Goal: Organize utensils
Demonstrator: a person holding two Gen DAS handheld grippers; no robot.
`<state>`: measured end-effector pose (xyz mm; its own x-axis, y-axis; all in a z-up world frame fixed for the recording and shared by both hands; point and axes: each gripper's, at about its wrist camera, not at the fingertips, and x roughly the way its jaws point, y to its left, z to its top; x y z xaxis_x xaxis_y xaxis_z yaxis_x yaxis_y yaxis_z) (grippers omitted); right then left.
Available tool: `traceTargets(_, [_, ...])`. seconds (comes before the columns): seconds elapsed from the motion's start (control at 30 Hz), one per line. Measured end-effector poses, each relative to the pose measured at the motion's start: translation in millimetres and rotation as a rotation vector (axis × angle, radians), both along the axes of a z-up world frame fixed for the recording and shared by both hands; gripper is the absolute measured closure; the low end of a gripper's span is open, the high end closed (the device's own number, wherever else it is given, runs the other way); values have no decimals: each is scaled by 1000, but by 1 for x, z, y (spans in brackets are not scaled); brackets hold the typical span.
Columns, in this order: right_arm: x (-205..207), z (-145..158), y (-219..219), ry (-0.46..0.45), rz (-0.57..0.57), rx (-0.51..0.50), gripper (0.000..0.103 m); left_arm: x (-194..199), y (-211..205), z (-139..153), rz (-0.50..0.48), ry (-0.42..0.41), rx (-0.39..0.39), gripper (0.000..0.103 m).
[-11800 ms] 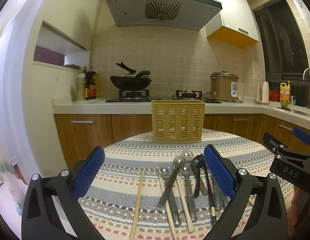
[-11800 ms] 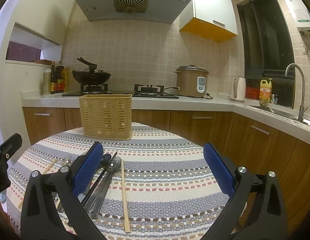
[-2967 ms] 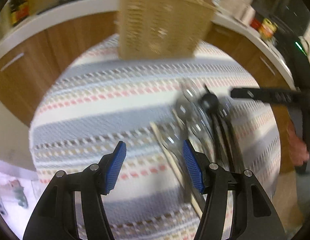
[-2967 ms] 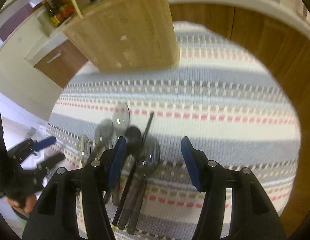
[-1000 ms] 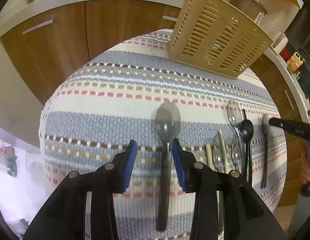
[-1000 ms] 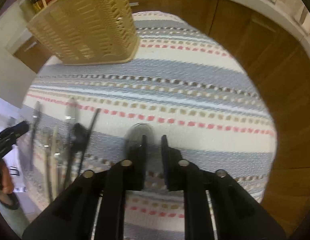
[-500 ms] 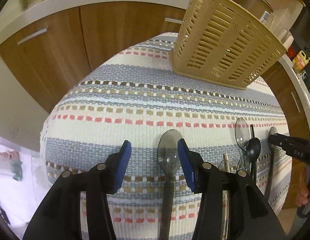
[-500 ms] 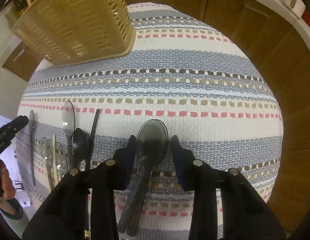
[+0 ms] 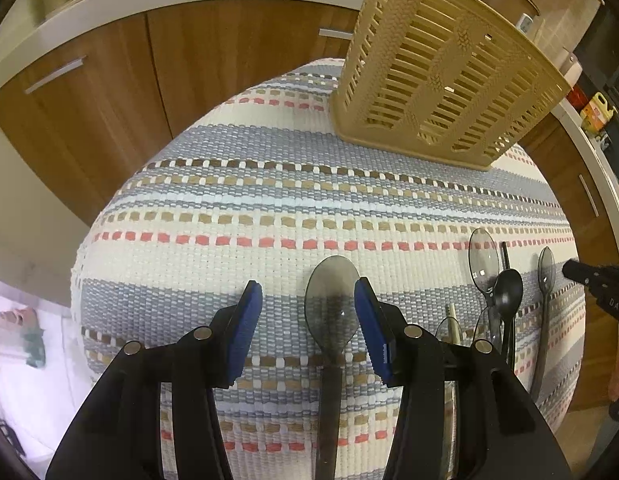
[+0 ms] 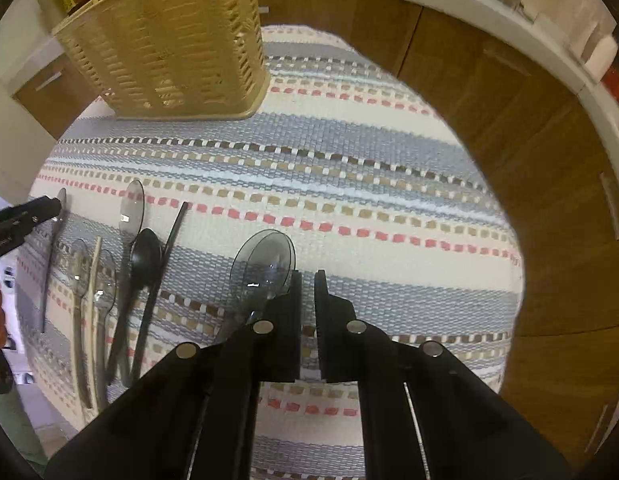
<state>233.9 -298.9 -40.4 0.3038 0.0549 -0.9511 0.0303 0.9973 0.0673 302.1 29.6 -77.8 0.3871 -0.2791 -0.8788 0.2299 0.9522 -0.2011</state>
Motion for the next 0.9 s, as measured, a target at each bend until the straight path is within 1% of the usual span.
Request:
traceTargets(0.07, [0, -7, -8, 37, -17, 79, 96, 0, 0, 0, 0, 1, 0, 56])
traceTargets(0.13, [-3, -10, -7, 48, -15, 116, 95, -1, -1, 0, -2, -1, 5, 56])
traceTargets(0.23, [-4, -6, -7, 28, -34, 157, 95, -1, -3, 1, -7, -2, 4, 56])
traceTargets(0.3, [-2, 0, -4, 12, -36, 189, 90, -1, -4, 0, -10, -2, 2, 56])
traceTargets(0.33, [-1, 4, -3, 4, -37, 185, 79, -1, -4, 0, -11, -3, 0, 56])
traceTargets(0.37, [0, 8, 0, -11, -34, 169, 59, -2, -5, 1, -12, -5, -2, 56])
traceTargets(0.4, [0, 13, 5, -30, -28, 151, 48, -2, -4, 2, -13, -6, -5, 56])
traceTargets(0.43, [1, 14, 8, -43, -25, 138, 43, -3, -3, 2, -14, -8, -8, 56])
traceTargets(0.47, [1, 16, 12, -52, -16, 111, 44, -4, -2, 3, -15, -10, -10, 56])
traceTargets(0.53, [8, 11, 20, -42, 4, 104, 44, -4, 1, 4, -15, -13, -13, 56])
traceTargets(0.57, [10, 9, 21, -34, 4, 112, 50, -4, 2, 4, -14, -14, -13, 56])
traceTargets(0.6, [12, 5, 22, -25, 5, 113, 58, -4, 3, 5, -12, -13, -14, 56])
traceTargets(0.67, [16, -2, 25, -2, 8, 101, 65, -4, 6, 5, -13, -12, -19, 56])
traceTargets(0.73, [20, -10, 23, 14, -6, 87, 66, -3, 8, 4, -13, -12, -18, 56])
traceTargets(0.83, [26, -14, 23, 7, -22, 48, 66, -4, 9, 5, -16, -14, -18, 56])
traceTargets(0.9, [30, -13, 24, 9, -15, 53, 66, -5, 10, 5, -20, -15, -16, 56])
